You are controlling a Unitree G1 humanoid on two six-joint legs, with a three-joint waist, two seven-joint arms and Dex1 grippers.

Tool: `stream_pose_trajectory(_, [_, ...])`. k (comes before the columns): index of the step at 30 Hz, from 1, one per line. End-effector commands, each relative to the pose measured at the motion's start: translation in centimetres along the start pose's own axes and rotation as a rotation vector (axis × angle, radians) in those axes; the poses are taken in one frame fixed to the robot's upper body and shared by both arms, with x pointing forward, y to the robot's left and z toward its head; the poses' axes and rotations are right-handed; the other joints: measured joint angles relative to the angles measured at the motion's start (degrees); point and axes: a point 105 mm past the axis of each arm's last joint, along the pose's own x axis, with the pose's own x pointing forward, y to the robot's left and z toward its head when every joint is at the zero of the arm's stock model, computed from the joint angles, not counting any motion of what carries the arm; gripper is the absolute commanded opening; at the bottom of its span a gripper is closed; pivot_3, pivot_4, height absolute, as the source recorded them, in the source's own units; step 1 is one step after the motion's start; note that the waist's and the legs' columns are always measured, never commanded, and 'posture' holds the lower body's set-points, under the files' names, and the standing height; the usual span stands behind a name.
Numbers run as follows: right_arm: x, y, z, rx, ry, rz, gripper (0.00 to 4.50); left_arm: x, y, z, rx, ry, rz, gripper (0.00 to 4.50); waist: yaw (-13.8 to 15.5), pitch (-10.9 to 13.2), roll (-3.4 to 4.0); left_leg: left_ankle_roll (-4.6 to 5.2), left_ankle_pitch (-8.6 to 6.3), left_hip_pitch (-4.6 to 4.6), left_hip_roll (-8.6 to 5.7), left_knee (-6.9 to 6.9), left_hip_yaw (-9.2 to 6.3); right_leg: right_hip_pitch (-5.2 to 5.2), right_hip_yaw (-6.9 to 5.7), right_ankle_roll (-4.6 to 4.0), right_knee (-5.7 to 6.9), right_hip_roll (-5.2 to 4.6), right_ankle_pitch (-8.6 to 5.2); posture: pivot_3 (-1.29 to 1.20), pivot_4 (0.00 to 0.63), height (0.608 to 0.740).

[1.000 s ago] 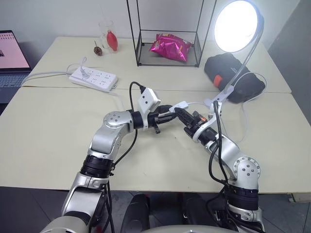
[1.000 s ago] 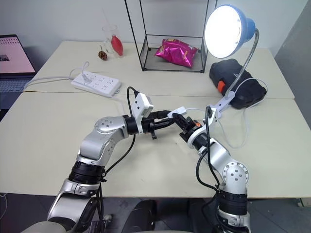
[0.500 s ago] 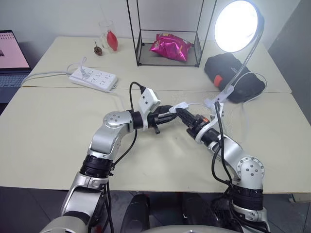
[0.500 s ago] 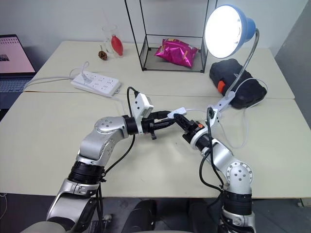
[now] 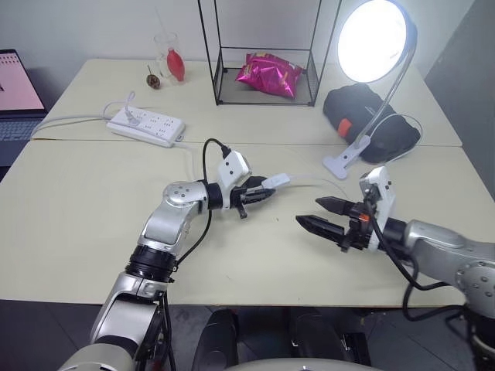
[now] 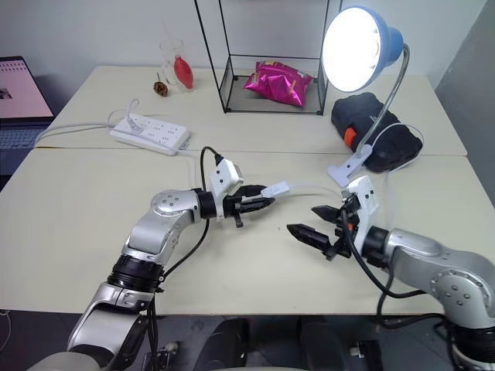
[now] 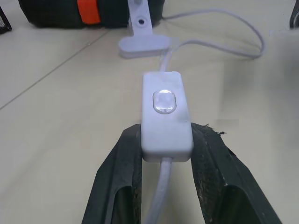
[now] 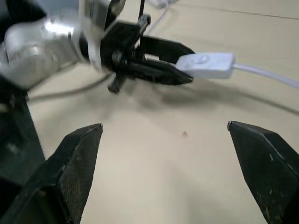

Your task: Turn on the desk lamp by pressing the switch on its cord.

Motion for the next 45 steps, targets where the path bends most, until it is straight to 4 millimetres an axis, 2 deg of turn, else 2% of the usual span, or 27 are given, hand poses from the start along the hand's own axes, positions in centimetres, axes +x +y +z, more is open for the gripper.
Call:
stream_pose_trajectory(1, [-0.5,-0.8,0.9,-0.25,0.028,0.014,4.5,0.4,0.0,-0.7,0.09,0.033,-0.032,1.1,0.04,0.0,-0.02,0.0,0.0,0.0,-0.03,0.0,0.02,0.0,0.0,0.0,0.0,-0.03,0.0,0.0,0.15,0.74])
stream_pose_trajectory(7, [-0.5,-2.1,1.1,-0.36,0.034,0.008,4.5,1.0,0.0,-2.3,0.131,0.062,-0.042,1.1,0.21,0.01,-0.03,-0.01,0.0,-0.08,-0.06,-0.01,0.03,0.01,0.0,0.04,-0.13,-0.11,-0.01,0.0,0.15,0.74])
stream_pose_trajectory(10, [-0.4,-2.3,1.3,-0.387,0.029,0.007,4.5,1.0,-0.3,-2.7,0.098,0.062,-0.072,1.1,0.51,0.01,-0.03,-0.01,0.0,-0.08,-0.07,-0.01,0.02,0.01,-0.01,0.04,-0.12,-0.12,-0.01,0.0,0.15,0.74])
stream_pose_trajectory(12, [-0.4,-2.5,1.4,-0.398,0.022,0.002,4.5,1.0,-0.3,-2.8,0.087,0.065,-0.072,1.82,0.54,0.01,-0.03,-0.01,0.0,-0.07,-0.08,-0.01,0.02,0.02,-0.02,0.04,-0.11,-0.13,-0.01,0.0,0.15,0.74])
stream_pose_trajectory(15, [-0.3,-2.5,1.6,-0.41,0.019,0.005,4.5,0.9,-0.2,-2.9,0.082,0.068,-0.076,2.29,0.54,0.01,-0.03,-0.01,0.0,-0.04,-0.08,0.0,0.01,0.06,-0.02,0.04,-0.09,-0.14,-0.01,0.0,0.15,0.74])
stream_pose_trajectory(18, [-0.2,-2.3,1.8,-0.42,0.02,0.02,4.5,0.7,0.1,-2.9,0.089,0.067,-0.071,2.96,0.51,0.01,-0.03,-0.01,0.0,-0.02,-0.08,0.0,0.01,0.07,-0.02,0.04,-0.07,-0.14,-0.01,0.0,0.15,0.74])
stream_pose_trajectory(24, [-0.1,-2.3,2.0,-0.434,0.025,0.046,4.5,-0.7,0.7,-0.8,0.123,0.005,-0.041,4.4,0.51,0.01,-0.03,-0.01,0.0,-0.02,-0.08,0.0,-0.01,0.07,-0.03,0.04,-0.06,-0.13,-0.01,0.0,0.15,0.74])
stream_pose_trajectory(25, [-0.1,-2.4,2.1,-0.437,0.027,0.048,4.5,-1.0,0.9,-0.3,0.126,-0.01,-0.024,4.48,0.51,0.01,-0.03,-0.01,0.0,-0.02,-0.08,0.0,-0.01,0.07,-0.03,0.04,-0.06,-0.14,-0.01,0.0,0.15,0.74])
stream_pose_trajectory(29, [0.1,-3.6,2.6,-0.49,0.016,-0.004,4.5,-3.1,1.5,2.0,0.138,-0.055,0.041,4.48,0.46,0.02,-0.03,-0.01,0.0,0.0,-0.06,0.02,-0.02,0.07,-0.03,0.03,0.0,-0.15,-0.01,0.0,0.15,0.74])
stream_pose_trajectory(34, [-0.1,-4.5,3.3,-0.565,-0.017,-0.008,4.5,-6.5,1.9,3.4,0.144,-0.023,0.152,4.48,0.4,0.02,-0.02,-0.01,0.0,0.06,-0.06,0.04,-0.01,0.08,-0.03,0.04,0.09,-0.15,-0.01,0.0,0.15,0.74])
stream_pose_trajectory(36, [-0.5,-4.4,3.4,-0.566,-0.022,0.025,4.5,-8.6,1.9,3.3,0.148,0.014,0.203,4.48,0.34,0.02,-0.02,-0.01,0.0,0.06,-0.04,0.03,-0.02,0.07,-0.03,0.04,0.1,-0.15,-0.01,0.0,0.15,0.74])
stream_pose_trajectory(40, [-1.6,-4.3,3.5,-0.553,-0.037,0.076,4.5,-11.6,0.9,2.7,0.128,0.075,0.24,4.48,0.41,0.03,-0.01,-0.01,-0.01,0.06,-0.02,0.0,-0.02,0.07,-0.04,0.01,0.11,-0.17,-0.01,0.0,0.15,0.74])
stream_pose_trajectory(45, [-2.4,-4.8,3.5,-0.552,-0.042,0.101,4.5,-13.5,-0.2,2.1,0.09,0.122,0.259,4.48,0.59,0.03,-0.01,-0.01,-0.01,0.08,-0.02,0.05,-0.02,0.14,-0.05,0.01,0.07,-0.26,-0.02,0.0,0.15,0.74])
